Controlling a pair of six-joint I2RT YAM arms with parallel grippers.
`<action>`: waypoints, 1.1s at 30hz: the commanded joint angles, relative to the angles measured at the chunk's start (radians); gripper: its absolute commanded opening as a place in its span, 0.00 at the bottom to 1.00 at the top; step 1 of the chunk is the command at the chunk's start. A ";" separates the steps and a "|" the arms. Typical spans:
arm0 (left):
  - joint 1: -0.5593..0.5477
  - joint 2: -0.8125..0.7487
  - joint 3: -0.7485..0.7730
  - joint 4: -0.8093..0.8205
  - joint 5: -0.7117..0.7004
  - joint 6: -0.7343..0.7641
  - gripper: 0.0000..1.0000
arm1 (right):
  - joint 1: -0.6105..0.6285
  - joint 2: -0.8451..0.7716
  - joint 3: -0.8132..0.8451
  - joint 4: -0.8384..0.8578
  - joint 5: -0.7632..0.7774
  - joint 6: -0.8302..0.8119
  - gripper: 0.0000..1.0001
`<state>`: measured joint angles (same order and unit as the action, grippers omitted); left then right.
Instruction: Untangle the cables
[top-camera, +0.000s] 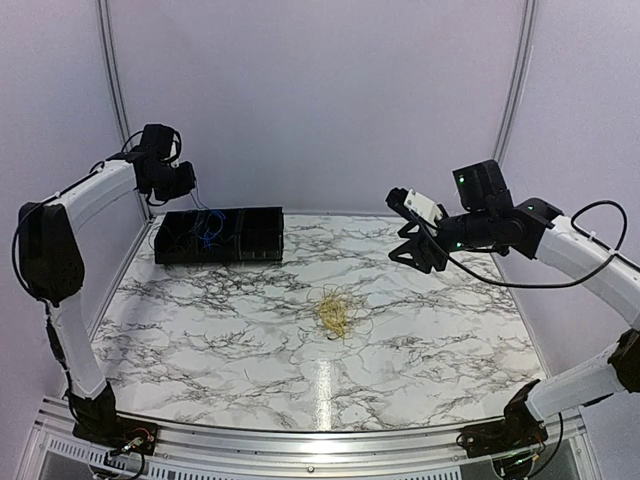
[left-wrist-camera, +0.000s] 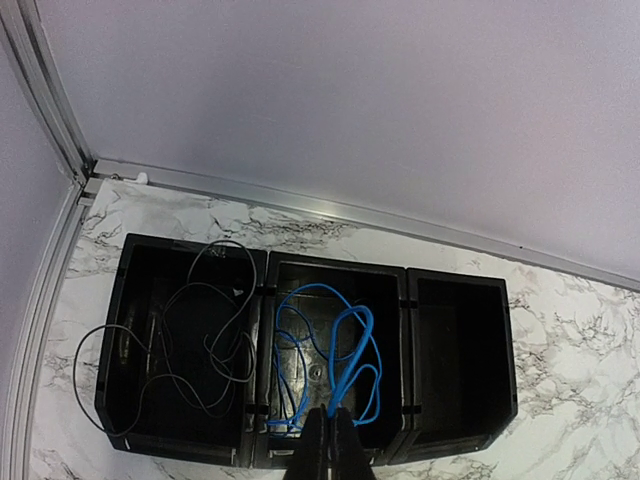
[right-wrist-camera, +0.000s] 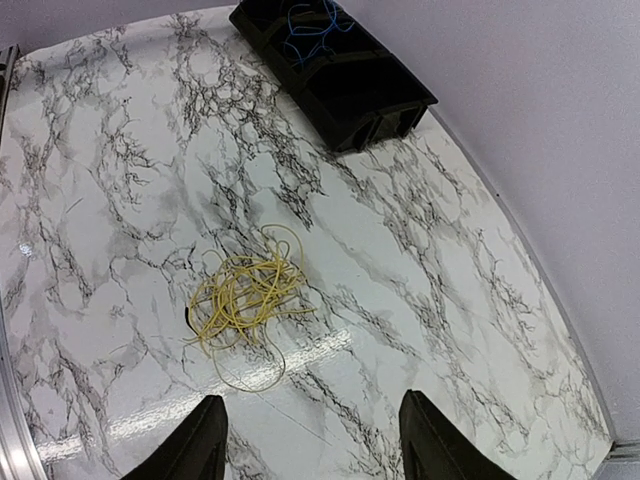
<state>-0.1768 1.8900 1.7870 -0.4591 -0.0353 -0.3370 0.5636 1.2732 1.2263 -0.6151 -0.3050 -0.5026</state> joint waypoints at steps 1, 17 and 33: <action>0.000 0.085 0.036 0.011 0.023 -0.022 0.00 | -0.007 -0.025 -0.001 -0.005 0.009 0.000 0.59; -0.042 0.251 -0.035 0.071 0.095 -0.045 0.00 | -0.007 -0.014 -0.025 0.007 -0.003 0.000 0.59; -0.073 0.223 -0.083 0.050 0.085 -0.064 0.17 | -0.007 -0.018 -0.037 0.014 -0.010 -0.010 0.60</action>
<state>-0.2489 2.1612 1.7073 -0.4019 0.0597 -0.3973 0.5625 1.2682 1.1858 -0.6113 -0.3077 -0.5030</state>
